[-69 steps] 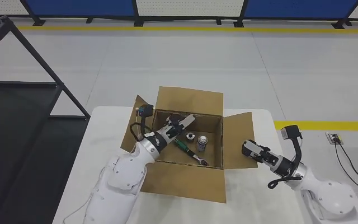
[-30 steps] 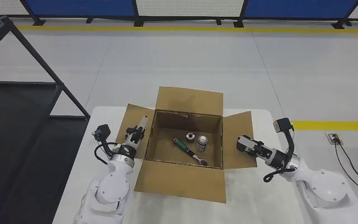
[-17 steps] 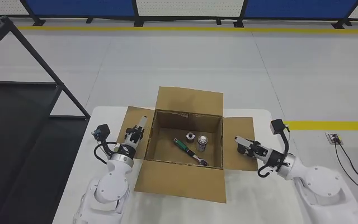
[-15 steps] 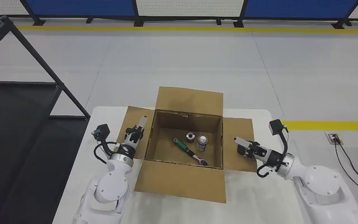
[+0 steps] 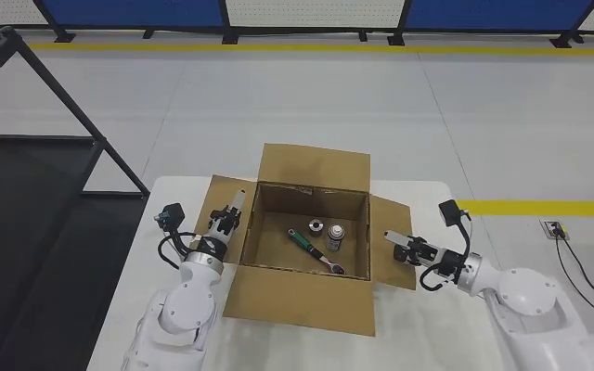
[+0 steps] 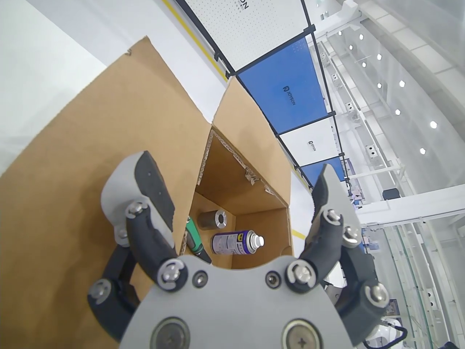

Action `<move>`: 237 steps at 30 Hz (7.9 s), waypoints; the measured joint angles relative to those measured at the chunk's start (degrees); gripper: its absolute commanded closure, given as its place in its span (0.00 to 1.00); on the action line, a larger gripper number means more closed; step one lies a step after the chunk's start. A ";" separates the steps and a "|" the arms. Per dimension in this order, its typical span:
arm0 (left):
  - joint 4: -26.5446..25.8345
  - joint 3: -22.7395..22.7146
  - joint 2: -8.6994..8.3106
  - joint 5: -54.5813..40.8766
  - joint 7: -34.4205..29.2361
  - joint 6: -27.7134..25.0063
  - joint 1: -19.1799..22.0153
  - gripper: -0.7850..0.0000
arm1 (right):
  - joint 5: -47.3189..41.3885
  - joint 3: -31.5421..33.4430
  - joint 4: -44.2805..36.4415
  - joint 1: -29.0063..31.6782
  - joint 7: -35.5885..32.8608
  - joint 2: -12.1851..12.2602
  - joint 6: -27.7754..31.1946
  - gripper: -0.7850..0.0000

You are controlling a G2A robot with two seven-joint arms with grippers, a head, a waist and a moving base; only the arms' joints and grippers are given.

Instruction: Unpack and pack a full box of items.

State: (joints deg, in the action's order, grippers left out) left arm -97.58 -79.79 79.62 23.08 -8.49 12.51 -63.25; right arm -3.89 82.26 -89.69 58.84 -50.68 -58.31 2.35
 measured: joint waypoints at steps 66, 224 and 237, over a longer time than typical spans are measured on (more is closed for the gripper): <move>-13.24 -9.67 0.06 -18.98 9.40 -13.86 -11.14 0.00 | 37.94 -31.55 -5.57 -22.01 1.84 -4.79 -5.14 0.00; -16.39 -15.00 -0.18 -29.25 7.77 -17.27 -15.47 0.00 | 34.31 9.47 -28.82 6.30 14.30 -7.06 -1.74 1.00; -16.39 -15.00 -0.18 -29.25 7.77 -17.27 -15.47 0.00 | 34.31 9.47 -28.82 6.30 14.30 -7.06 -1.74 1.00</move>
State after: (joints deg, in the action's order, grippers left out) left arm -113.96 -94.79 79.44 -6.16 -0.72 -4.76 -78.72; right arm 30.42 91.72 -118.51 65.14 -36.38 -65.37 0.60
